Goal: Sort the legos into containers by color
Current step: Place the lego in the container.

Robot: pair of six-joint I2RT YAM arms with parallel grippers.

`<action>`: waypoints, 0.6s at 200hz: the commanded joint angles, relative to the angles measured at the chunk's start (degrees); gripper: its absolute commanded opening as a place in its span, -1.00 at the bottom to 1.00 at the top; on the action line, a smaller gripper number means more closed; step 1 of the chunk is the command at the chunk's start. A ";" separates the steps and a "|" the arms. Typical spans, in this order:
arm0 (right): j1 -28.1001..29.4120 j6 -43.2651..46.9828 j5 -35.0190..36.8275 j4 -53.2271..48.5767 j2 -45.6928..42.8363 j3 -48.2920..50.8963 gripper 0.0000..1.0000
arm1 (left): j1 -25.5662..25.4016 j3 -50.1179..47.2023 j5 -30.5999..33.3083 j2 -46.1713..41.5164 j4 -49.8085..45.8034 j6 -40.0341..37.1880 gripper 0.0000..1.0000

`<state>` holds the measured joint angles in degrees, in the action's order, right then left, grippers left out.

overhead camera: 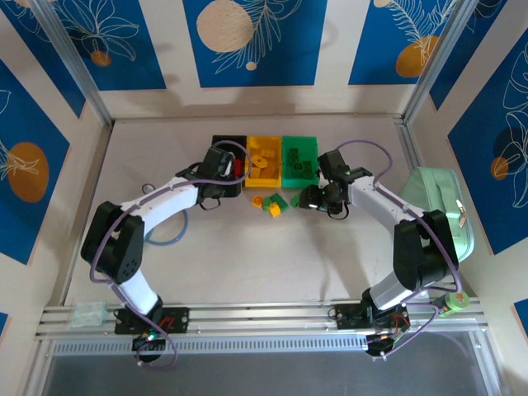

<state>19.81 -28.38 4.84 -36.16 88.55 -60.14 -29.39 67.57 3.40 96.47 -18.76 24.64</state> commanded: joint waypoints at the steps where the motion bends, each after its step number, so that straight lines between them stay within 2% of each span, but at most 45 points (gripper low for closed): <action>1: 0.40 -1.06 -1.65 0.92 -2.04 1.22 0.26 | 2.97 4.93 -0.31 1.26 -2.76 -2.46 -0.40; 120: 0.65 -1.50 -1.28 0.75 -4.75 3.19 0.24 | 6.71 24.60 -2.33 14.83 -7.93 -6.26 -0.36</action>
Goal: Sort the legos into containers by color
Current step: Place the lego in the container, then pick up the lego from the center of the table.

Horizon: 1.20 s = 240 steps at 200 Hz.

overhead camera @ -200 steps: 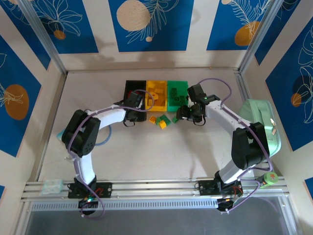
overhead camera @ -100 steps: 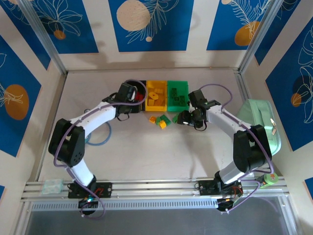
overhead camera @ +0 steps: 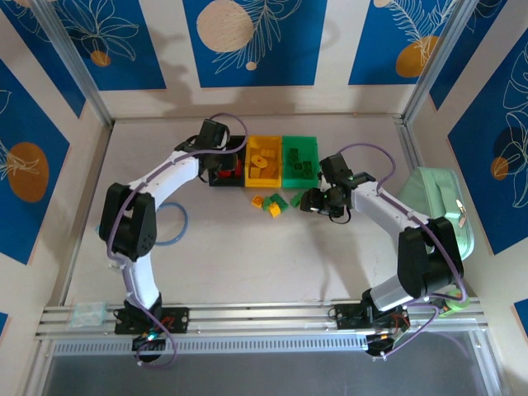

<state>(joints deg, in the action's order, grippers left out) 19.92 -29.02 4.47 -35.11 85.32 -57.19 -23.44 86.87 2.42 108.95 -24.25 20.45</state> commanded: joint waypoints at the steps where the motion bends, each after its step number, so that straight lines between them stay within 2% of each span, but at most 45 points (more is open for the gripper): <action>1: 0.55 -0.87 -0.93 -0.30 -1.54 0.19 0.24 | 0.81 5.54 -1.40 2.43 -2.50 -2.07 -0.36; 23: 0.72 -1.07 -1.04 -0.57 -1.56 -0.20 0.23 | 1.35 10.57 -2.35 5.99 -2.92 -2.89 -0.32; 27: 0.77 -1.05 -0.99 -0.65 -1.54 -0.33 0.23 | 1.53 11.82 -2.48 6.84 -2.99 -3.03 -0.25; 36: 1.03 -1.04 -0.87 -0.95 -1.61 -0.53 0.23 | 1.99 14.43 -2.99 8.81 -3.69 -2.97 0.09; 42: 1.13 -1.06 -0.71 -1.17 -1.73 -0.64 0.23 | 2.37 16.24 -3.95 9.96 -4.65 -2.98 0.22; 61: 1.65 -1.13 0.00 -1.73 -2.61 -0.50 0.23 | 2.45 17.14 -4.36 9.58 -4.97 -2.57 0.35; 93: 1.78 -1.46 0.19 -1.30 -3.50 0.93 0.23 | 2.40 5.35 -6.55 1.82 4.61 -0.91 0.40; 169: 4.36 -1.35 0.69 -1.95 0.35 -3.24 0.24 | 1.65 -17.43 -6.96 -14.81 13.55 0.82 0.40; 240: 11.04 0.70 7.40 -5.75 8.48 -13.47 0.21 | 0.59 -32.71 -7.43 -27.73 17.47 1.60 0.39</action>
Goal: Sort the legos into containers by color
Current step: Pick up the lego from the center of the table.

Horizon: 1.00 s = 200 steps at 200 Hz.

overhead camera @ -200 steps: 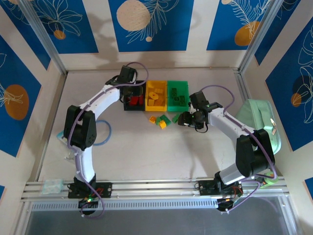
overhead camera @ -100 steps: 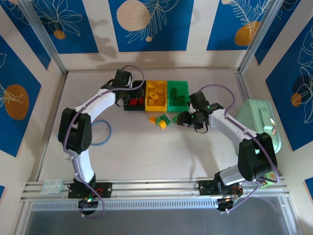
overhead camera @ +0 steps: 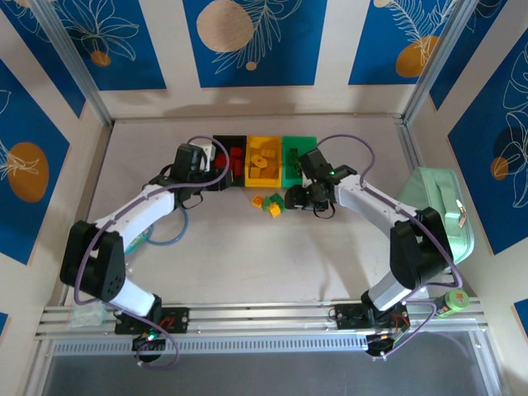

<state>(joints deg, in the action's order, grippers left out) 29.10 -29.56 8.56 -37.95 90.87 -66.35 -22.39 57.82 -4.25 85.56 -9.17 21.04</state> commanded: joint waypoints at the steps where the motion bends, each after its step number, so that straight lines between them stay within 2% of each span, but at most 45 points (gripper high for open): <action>1: 1.89 1.26 3.44 -3.00 3.01 -4.49 0.21 | -0.46 -3.89 -0.76 -4.52 2.40 1.02 0.39; 71: 0.47 -4.34 9.05 -11.94 16.66 -17.52 0.28 | -0.55 -15.66 1.68 -14.93 1.70 1.16 0.38; 129: -0.78 -11.48 10.02 -13.68 24.18 -22.24 0.28 | -0.77 -20.28 1.80 -18.88 2.05 2.23 0.37; 173: -1.59 -13.46 10.69 -13.20 26.76 -22.95 0.20 | -0.72 -21.51 1.80 -19.22 2.69 2.31 0.37; 200: -2.03 -14.03 11.34 -13.22 27.43 -22.69 0.03 | -0.78 -21.83 1.35 -18.94 3.27 2.68 0.37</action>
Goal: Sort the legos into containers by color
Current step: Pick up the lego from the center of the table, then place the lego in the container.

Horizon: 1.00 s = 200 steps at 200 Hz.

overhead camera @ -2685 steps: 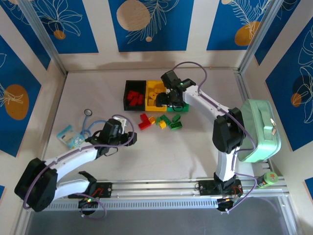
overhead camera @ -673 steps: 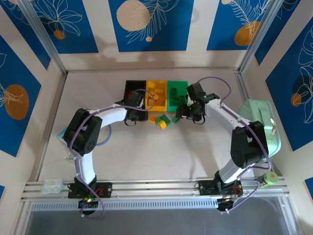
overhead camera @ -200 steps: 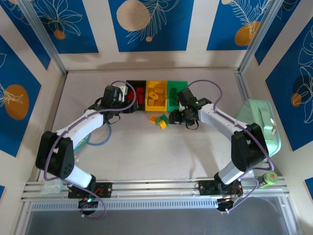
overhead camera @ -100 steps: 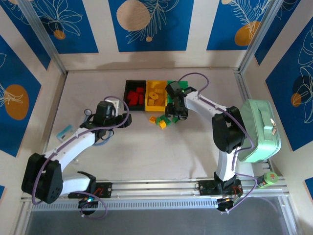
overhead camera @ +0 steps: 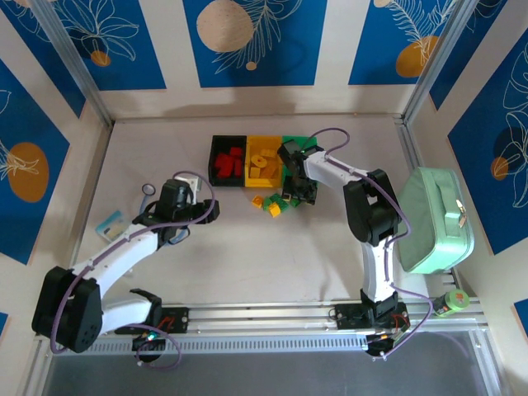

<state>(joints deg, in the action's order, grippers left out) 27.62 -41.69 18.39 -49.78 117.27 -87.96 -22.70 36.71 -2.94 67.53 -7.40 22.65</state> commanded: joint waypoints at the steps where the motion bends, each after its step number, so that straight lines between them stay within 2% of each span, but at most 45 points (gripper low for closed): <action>1: -0.55 -1.90 1.53 -1.38 1.03 -1.03 0.02 | -0.49 -0.70 0.04 -0.86 1.50 1.07 0.37; 41: 0.30 -1.55 2.52 -1.34 -0.43 1.40 -0.32 | -0.50 -0.72 0.13 -1.02 1.51 0.99 0.37; 60: 1.31 -1.63 3.79 -1.22 -2.52 3.15 -0.42 | -0.55 -0.72 0.04 -0.96 1.68 1.08 0.37; 124: 2.71 -0.45 7.46 -2.76 -11.23 5.16 -0.46 | -1.34 -0.77 0.45 -1.21 1.50 1.12 0.36; 155: 0.41 3.38 6.84 -3.41 -12.43 -0.17 -0.45 | -1.99 -1.11 0.83 -1.43 0.75 0.99 0.36; 200: -4.75 9.39 3.81 -8.32 -5.22 -16.32 -0.45 | -3.79 -2.24 2.10 -3.01 0.19 1.73 0.35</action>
<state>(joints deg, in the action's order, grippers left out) 25.10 -36.42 23.86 -54.59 108.12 -97.23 -25.43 35.55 -2.28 66.43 -6.50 23.68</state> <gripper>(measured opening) 0.276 0.680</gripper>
